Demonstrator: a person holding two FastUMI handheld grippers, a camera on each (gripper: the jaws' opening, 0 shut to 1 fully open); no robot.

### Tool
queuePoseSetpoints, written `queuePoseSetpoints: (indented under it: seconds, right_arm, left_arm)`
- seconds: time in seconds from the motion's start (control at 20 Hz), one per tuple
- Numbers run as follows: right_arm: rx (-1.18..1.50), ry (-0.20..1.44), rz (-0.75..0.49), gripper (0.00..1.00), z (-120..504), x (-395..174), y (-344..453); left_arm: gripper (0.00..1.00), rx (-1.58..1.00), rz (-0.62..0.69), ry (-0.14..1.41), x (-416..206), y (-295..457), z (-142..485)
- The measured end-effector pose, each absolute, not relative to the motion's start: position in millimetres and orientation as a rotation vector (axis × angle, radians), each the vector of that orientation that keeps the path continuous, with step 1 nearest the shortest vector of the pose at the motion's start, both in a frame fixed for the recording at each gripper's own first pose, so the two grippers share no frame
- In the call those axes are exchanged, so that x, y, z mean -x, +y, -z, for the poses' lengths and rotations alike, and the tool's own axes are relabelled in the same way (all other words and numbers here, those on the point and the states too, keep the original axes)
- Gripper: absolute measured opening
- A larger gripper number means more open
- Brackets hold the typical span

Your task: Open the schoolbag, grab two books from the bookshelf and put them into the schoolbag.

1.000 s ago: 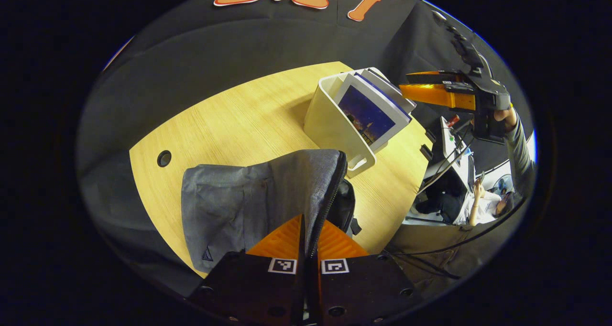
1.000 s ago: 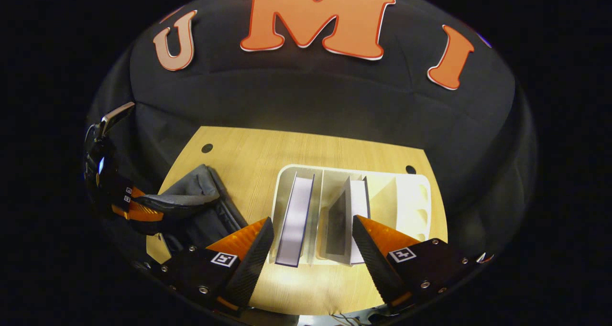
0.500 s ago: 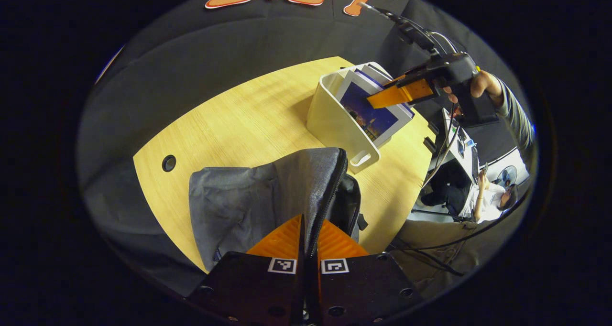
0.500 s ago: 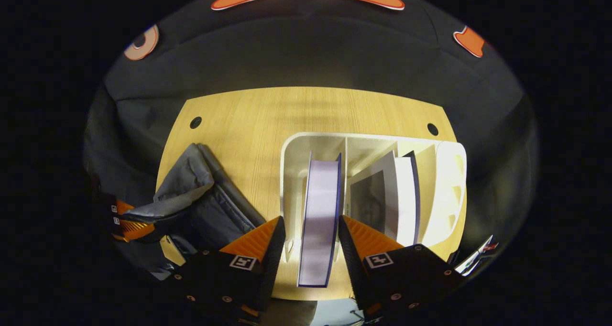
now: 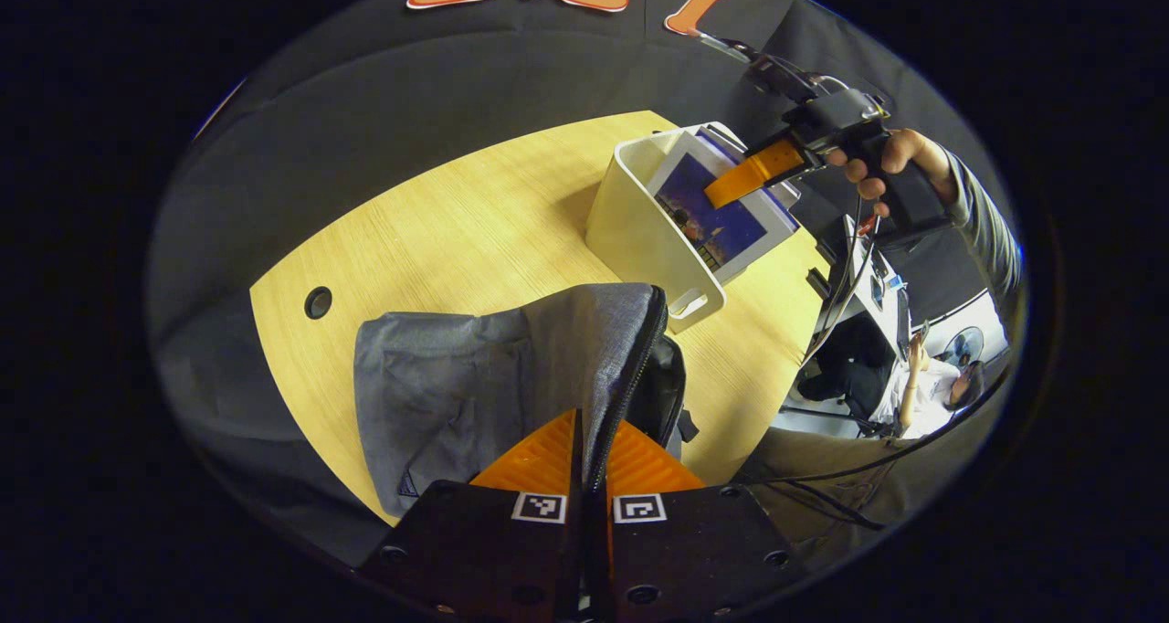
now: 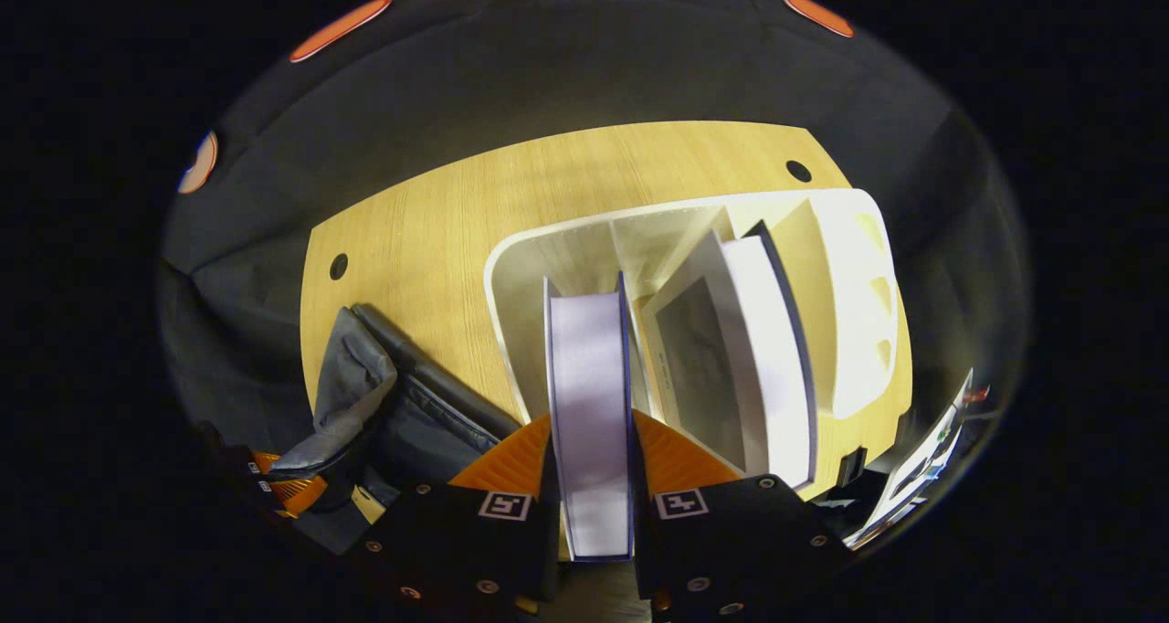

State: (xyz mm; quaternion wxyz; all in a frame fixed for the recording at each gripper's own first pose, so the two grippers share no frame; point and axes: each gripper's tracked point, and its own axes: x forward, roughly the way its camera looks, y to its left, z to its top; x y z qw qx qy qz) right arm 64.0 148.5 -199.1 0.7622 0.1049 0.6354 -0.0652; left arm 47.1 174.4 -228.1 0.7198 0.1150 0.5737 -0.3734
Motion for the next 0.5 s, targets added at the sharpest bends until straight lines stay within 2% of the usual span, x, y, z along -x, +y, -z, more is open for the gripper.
queuePoseSetpoints:
  seconds: [0.5]
  right_arm:
    - [-0.324, 1.237, 0.08, 0.34, 107, 5, 129]
  left_arm:
    - [0.05, -0.247, 0.828, 1.271, -41, 178, 233]
